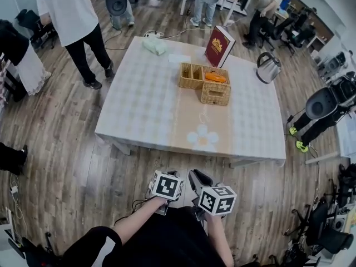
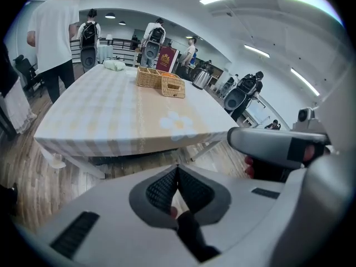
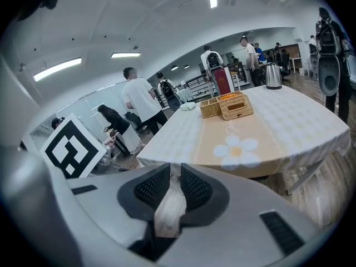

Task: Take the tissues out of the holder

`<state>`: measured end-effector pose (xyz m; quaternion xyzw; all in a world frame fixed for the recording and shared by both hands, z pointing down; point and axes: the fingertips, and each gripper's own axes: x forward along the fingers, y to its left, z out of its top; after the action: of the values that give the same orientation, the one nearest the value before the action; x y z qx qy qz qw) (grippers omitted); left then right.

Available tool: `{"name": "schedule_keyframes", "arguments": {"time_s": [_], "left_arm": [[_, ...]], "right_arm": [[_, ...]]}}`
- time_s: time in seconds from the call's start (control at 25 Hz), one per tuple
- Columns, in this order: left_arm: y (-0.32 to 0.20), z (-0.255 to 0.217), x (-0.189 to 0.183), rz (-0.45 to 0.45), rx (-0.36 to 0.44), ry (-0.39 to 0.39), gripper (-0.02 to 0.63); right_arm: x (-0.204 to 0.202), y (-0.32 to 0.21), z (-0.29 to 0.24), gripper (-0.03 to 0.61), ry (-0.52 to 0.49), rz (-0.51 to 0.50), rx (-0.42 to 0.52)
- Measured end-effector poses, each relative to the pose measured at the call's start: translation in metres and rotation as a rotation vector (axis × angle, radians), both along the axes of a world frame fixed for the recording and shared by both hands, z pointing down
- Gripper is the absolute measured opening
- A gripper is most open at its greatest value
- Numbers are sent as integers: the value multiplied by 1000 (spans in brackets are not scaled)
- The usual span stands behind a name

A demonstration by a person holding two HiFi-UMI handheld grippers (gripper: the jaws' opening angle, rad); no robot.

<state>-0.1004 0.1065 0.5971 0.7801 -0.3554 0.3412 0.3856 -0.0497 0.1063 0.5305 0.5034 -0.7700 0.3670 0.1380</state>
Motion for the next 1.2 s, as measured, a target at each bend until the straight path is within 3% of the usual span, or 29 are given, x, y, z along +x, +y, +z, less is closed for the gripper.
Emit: {"name": "schedule_keyframes", "arguments": {"time_s": [0.36, 0.72, 1.2], "left_arm": [[-55, 1, 9, -1, -18, 0, 6], [-94, 6, 45, 17, -9, 2, 6], [-189, -1, 109, -92, -7, -19, 6]], "right_arm": [[17, -36, -4, 66, -3, 29, 21], [38, -92, 0, 66, -17, -17, 23], [101, -201, -2, 66, -8, -141, 29]]}}
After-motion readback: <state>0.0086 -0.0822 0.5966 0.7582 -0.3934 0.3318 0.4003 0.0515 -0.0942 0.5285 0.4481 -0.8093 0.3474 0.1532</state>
